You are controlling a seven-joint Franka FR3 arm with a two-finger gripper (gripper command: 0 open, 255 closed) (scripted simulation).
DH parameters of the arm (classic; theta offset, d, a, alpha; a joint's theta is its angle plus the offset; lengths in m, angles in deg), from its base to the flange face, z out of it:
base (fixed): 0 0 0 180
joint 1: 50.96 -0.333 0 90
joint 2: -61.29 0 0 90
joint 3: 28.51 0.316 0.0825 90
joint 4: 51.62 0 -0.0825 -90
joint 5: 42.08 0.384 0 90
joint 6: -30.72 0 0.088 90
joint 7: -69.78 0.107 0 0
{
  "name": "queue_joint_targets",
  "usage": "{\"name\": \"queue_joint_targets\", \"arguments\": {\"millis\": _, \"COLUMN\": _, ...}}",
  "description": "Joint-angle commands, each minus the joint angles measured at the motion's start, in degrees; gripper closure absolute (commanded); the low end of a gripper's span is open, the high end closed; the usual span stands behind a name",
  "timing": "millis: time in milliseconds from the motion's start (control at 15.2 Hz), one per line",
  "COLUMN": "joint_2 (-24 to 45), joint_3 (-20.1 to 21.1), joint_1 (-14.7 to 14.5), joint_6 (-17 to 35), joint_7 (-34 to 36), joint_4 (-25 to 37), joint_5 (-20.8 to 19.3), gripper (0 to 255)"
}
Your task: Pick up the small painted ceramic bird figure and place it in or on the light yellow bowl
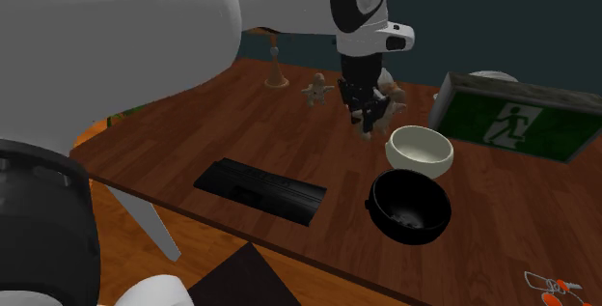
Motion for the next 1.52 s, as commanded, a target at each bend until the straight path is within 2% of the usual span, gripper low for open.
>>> {"name": "queue_joint_targets", "arguments": {"millis": 0, "joint_2": 4.12, "joint_3": -0.45, "joint_1": 0.83, "joint_6": 0.13, "joint_7": -0.95, "joint_4": 3.99, "joint_5": -1.27, "gripper": 255}}
{"name": "queue_joint_targets", "arguments": {"millis": 462, "joint_2": 18.68, "joint_3": -1.62, "joint_1": 2.40, "joint_6": -1.06, "joint_7": -3.48, "joint_4": 19.47, "joint_5": -5.27, "gripper": 255}}
{"name": "queue_joint_targets", "arguments": {"millis": 660, "joint_2": 25.76, "joint_3": -2.12, "joint_1": 2.49, "joint_6": -2.83, "joint_7": -4.64, "joint_4": 28.22, "joint_5": -7.01, "gripper": 255}}
{"name": "queue_joint_targets", "arguments": {"millis": 726, "joint_2": 29.37, "joint_3": -2.37, "joint_1": 2.37, "joint_6": -4.02, "joint_7": -5.25, "joint_4": 33.00, "joint_5": -7.84, "gripper": 255}}
{"name": "queue_joint_targets", "arguments": {"millis": 1452, "joint_2": 27.50, "joint_3": -2.60, "joint_1": 3.16, "joint_6": 5.08, "joint_7": -4.27, "joint_4": 22.03, "joint_5": -7.51, "gripper": 255}}
